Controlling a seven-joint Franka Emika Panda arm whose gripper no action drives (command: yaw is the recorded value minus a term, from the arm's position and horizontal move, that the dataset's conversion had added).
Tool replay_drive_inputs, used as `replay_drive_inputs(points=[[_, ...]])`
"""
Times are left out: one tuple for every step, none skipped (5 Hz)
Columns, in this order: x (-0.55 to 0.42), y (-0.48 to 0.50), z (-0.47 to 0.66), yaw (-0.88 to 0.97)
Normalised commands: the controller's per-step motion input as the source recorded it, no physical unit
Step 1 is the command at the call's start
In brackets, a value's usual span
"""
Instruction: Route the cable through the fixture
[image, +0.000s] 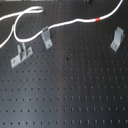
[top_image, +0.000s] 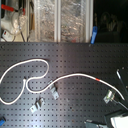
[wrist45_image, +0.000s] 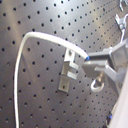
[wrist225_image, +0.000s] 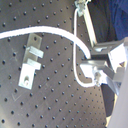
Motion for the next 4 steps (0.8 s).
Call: replay_drive_inputs(points=[[-0.059,-0.017,0.0,0.0],[-0.211,0.217,0.03,-0.15],[-0.107,0.026,0.08,-0.9],[-0.032,-0.013,0.12,-1.0]])
